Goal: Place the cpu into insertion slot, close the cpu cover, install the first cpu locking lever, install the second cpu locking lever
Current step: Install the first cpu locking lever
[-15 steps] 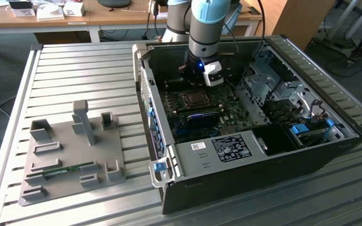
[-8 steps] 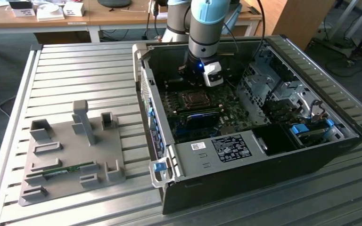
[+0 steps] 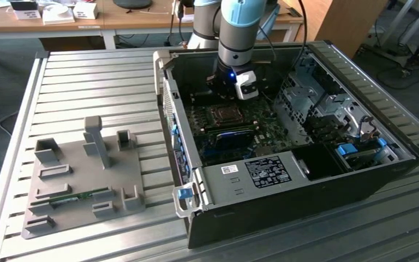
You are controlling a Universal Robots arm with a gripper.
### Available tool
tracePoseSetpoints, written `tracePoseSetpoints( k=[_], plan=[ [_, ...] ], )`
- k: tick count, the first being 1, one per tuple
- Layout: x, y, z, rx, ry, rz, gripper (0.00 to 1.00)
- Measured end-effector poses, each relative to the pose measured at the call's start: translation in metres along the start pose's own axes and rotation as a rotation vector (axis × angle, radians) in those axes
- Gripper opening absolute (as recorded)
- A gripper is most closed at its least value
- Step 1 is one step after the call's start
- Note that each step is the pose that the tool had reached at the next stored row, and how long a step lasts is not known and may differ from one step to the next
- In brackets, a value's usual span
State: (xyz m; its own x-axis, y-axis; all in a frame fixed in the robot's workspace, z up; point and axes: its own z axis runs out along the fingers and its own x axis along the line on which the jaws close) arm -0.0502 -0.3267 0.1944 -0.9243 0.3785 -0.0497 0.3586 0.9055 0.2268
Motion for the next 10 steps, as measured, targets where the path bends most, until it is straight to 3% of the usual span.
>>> tracePoseSetpoints(
  k=[10],
  plan=[
    [-0.0007,0.0039,-0.0162,0.0057,-0.0018,-0.001,0.11]
  ],
)
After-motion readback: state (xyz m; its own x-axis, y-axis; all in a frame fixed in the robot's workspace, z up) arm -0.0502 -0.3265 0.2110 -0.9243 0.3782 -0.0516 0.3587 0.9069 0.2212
